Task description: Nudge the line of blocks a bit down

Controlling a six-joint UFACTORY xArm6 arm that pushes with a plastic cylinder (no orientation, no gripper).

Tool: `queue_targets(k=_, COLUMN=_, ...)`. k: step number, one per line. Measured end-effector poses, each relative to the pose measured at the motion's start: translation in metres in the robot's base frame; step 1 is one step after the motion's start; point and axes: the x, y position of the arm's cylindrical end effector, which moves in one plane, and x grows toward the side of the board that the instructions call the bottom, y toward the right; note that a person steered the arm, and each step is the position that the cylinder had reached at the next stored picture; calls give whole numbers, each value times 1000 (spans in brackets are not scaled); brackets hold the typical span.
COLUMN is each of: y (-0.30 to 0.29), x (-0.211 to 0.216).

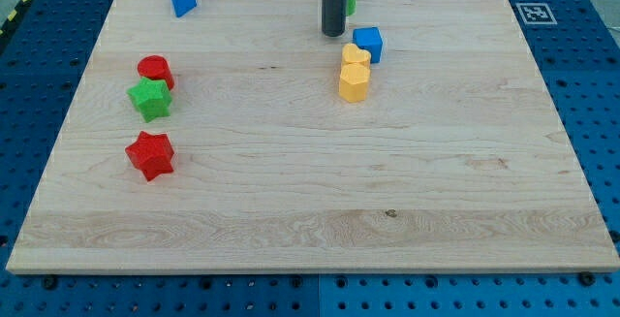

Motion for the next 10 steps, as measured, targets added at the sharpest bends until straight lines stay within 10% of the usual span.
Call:
queue_targets(k=4, y=-78, x=33)
queue_targets(k=7, y=8, x=-8)
queue_targets(k=10, y=26, x=47)
